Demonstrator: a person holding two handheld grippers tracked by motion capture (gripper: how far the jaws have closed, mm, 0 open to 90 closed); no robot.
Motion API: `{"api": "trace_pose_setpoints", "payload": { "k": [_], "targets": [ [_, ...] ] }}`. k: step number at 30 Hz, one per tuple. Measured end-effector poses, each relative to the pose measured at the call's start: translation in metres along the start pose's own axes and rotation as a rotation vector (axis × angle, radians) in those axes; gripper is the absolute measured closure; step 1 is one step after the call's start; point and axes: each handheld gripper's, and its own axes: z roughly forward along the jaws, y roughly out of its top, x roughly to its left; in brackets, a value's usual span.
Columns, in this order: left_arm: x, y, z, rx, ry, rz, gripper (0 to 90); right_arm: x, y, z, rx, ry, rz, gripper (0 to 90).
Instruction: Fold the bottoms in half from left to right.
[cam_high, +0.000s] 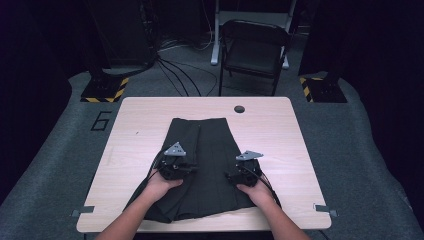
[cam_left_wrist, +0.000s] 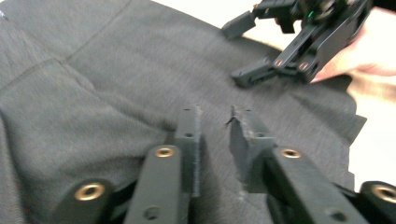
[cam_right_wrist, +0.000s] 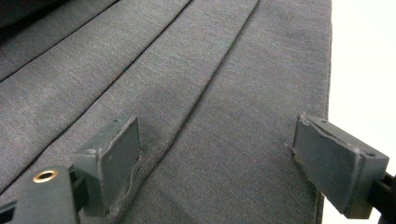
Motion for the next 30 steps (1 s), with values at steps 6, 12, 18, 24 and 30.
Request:
{"api": "trace_pose_setpoints", "payload": {
  "k": [6, 12, 18, 24, 30],
  "targets": [
    [0.001, -0.003, -0.028, -0.045, 0.024, -0.012, 55.5, 0.0, 0.0, 0.0, -0.001, -0.001, -0.004, 14.9],
    [0.007, -0.024, -0.056, -0.063, 0.04, -0.057, 47.2, 0.0, 0.0, 0.0, 0.001, 0.0, -0.001, 14.9],
    [0.007, -0.041, -0.064, -0.075, 0.03, -0.072, 43.8, 0.0, 0.0, 0.0, 0.002, 0.0, -0.001, 14.9],
    [0.001, -0.054, -0.056, -0.03, 0.009, -0.074, 42.9, 0.0, 0.0, 0.0, 0.005, 0.0, 0.0, 14.9],
    [0.0, -0.063, -0.049, 0.011, -0.037, -0.102, 51.9, -0.001, 0.001, 0.0, -0.004, 0.002, -0.009, 15.7]
  ]
}}
